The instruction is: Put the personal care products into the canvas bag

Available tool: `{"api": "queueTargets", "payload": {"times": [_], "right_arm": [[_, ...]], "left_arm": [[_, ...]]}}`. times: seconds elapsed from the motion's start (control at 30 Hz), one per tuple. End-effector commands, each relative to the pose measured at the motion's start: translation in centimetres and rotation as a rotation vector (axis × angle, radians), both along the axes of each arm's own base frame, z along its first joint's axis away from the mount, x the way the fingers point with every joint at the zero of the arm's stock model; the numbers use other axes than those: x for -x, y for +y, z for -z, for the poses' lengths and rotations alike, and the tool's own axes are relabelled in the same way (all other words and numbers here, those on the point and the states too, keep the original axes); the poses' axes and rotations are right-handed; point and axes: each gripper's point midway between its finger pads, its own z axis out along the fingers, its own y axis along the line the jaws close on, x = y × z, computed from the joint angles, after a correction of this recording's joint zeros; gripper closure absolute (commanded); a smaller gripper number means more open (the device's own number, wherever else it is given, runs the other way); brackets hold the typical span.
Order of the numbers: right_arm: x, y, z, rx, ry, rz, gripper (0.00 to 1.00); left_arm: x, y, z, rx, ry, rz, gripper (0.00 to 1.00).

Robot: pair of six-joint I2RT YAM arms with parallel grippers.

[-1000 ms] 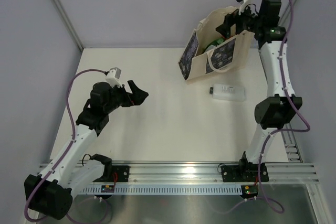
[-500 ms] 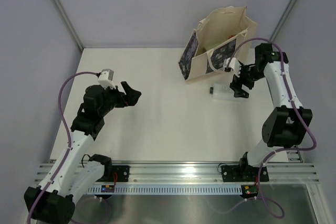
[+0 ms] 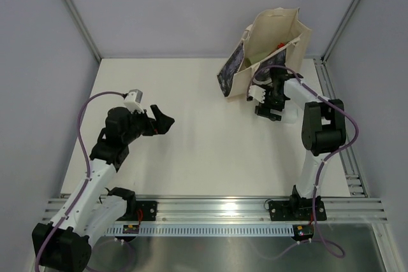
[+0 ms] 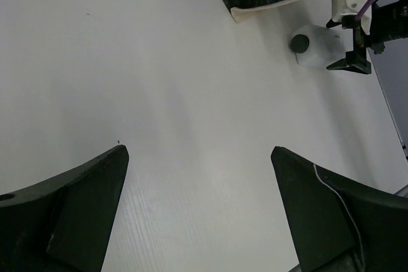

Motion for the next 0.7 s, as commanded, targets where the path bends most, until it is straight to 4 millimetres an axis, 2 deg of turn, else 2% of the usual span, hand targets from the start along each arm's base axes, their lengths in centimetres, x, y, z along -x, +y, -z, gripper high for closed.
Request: {"api": "queueTargets", "payload": {"times": [0.0, 0.1, 0.23, 0.27, 0.3, 0.33, 0.43, 0.47, 0.5, 0.53, 0.67], "right_arm": [[-0.6, -1.5, 1.9, 0.121, -0.012, 0.025, 0.01], [1.5, -1.7, 4.1, 0.179, 0.042, -0.014, 0.01], [3.3, -1.7, 5.4, 0.196, 0.086, -0.036, 0.01], [3.7, -1.5, 5.5, 0.193, 0.100, -0.045, 0.03], [5.0, -1.2, 5.6, 0.174, 0.148, -0.063, 0.07], [5.4, -0.5, 5.7, 0.139, 0.159, -0.076, 0.12], [6.0, 0.6, 4.0, 0.074, 0.175, -0.108, 0.36], [5.7, 1.9, 2.8, 0.008, 0.180, -0.113, 0.58], [7.1, 2.4, 2.2, -0.028, 0.244, -0.111, 0.67], [7.4, 2.9, 1.7, -0.059, 0.257, -0.109, 0.72], [9.0, 5.5, -0.5, -0.205, 0.313, -0.104, 0.82]], "left_arm": [[0.1, -0.1, -1.5, 0.033, -0.067, 0.004, 0.01], [0.0, 0.1, -1.4, 0.028, -0.066, -0.004, 0.01], [-0.4, 0.0, -1.5, 0.025, -0.068, -0.004, 0.01], [-0.5, -0.1, -1.6, 0.025, -0.068, 0.000, 0.01], [-0.7, -0.2, -1.6, 0.024, -0.063, 0.005, 0.01], [-0.9, -0.2, -1.5, 0.023, -0.059, 0.009, 0.01], [-1.1, -0.7, -1.7, 0.029, -0.056, 0.029, 0.01], [-1.1, -0.9, -1.8, 0.036, -0.057, 0.040, 0.01], [-1.1, -1.0, -1.9, 0.041, -0.058, 0.046, 0.01], [-1.3, -1.1, -1.9, 0.046, -0.061, 0.051, 0.01], [-1.2, -1.4, -1.8, 0.059, -0.055, 0.063, 0.01]]}}
